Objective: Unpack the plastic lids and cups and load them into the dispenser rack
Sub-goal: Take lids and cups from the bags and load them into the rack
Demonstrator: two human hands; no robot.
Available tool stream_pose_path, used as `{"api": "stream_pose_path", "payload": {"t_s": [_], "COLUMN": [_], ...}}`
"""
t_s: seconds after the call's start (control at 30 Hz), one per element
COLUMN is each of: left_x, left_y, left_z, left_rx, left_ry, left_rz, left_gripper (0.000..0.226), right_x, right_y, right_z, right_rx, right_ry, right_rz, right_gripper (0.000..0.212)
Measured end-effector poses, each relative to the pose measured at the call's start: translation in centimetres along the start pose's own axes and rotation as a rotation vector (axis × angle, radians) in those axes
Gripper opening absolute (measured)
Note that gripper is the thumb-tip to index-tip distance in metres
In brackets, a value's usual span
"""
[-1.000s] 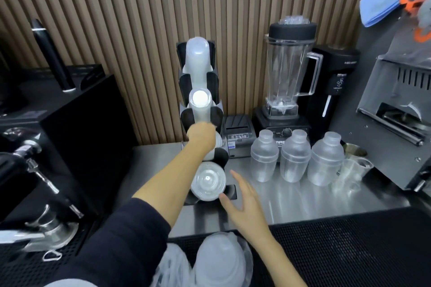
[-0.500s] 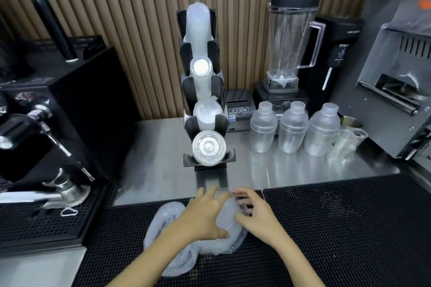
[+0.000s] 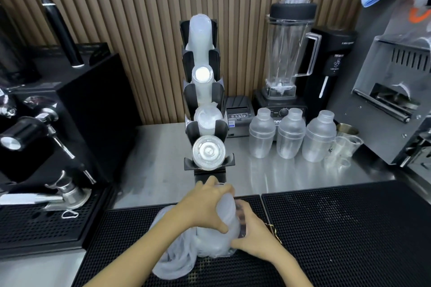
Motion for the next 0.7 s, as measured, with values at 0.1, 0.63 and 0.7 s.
{"api": "stream_pose_path", "payload": {"t_s": [0.1, 0.63, 0.7], "left_x": [-4.8, -19.7, -19.7], "left_y": [-1.9, 10.5, 11.6], "left_z": [0.3, -7.4, -7.2], "left_rx": [0.032, -0.336, -0.311], "left_ry": [-0.160, 0.203, 0.173], "left_rz": [0.115, 0.284, 0.222], "left_gripper": [0.074, 0.068, 0.073], "right_x": [-0.4, -3.9, -3.7], "right_y": [0.1, 2.3, 3.0], "right_z": [-0.5, -3.6, -3.8], "right_rx": [0.007, -0.089, -0.097], "right_ry": [0.023, 0.086, 0.081], "right_rz": [-0.001, 0.170, 0.173], "right_gripper": [0.084, 0.058, 0.057]}}
Point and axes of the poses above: each hand's wrist, its own y-axis towards the middle knuckle, its own x-axis out of the palm, z = x × y, the point moved 4 cm from there along y, towards the middle knuckle, and after that the axes turned 14 degrees about y, right-handed, at the moved point
